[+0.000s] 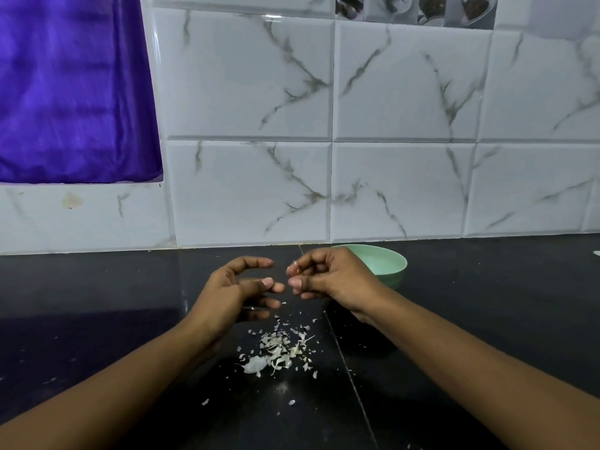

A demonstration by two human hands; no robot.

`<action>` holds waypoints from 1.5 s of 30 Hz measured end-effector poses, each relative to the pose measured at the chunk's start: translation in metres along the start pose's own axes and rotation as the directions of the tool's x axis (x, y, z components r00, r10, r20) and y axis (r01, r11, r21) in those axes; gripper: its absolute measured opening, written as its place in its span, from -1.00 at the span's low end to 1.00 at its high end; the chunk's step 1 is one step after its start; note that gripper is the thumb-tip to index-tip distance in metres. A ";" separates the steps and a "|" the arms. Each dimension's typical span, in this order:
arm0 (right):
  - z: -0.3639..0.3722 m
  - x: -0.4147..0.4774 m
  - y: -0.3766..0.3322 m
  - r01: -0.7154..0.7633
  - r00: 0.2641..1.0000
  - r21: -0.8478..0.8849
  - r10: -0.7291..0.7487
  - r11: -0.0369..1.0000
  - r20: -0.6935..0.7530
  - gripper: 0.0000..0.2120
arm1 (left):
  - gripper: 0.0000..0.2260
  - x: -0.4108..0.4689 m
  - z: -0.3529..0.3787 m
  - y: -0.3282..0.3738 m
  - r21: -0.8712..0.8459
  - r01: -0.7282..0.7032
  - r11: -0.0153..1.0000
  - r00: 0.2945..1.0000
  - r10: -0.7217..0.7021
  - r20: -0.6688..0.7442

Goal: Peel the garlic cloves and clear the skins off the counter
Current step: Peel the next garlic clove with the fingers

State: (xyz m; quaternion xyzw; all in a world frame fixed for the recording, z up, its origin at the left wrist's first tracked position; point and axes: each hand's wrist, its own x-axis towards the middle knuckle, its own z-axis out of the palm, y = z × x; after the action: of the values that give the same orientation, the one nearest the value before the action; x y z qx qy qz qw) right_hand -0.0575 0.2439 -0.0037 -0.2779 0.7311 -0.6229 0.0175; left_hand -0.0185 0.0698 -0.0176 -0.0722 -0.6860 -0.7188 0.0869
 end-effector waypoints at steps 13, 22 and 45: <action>-0.002 0.001 0.002 -0.158 0.987 0.048 0.156 0.986 0.044 -0.91 | -0.88 0.004 -0.012 -0.003 0.163 0.029 0.986 0.999 -0.031 0.011; -0.003 -0.001 -0.004 -0.100 0.991 -0.046 0.104 0.994 0.087 -0.96 | -0.90 0.004 -0.013 -0.003 0.214 0.026 0.976 0.998 -0.036 0.042; -0.006 0.000 -0.006 -0.236 0.967 0.234 0.203 0.943 0.155 -0.72 | -0.88 0.006 -0.011 -0.007 0.346 -0.158 0.925 0.987 0.137 0.086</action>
State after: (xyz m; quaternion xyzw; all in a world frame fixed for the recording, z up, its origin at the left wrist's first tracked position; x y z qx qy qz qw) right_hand -0.0572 0.2488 0.0026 -0.2295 0.6703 -0.6852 0.1688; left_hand -0.0255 0.0591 -0.0239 -0.1286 -0.7982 -0.5736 0.1316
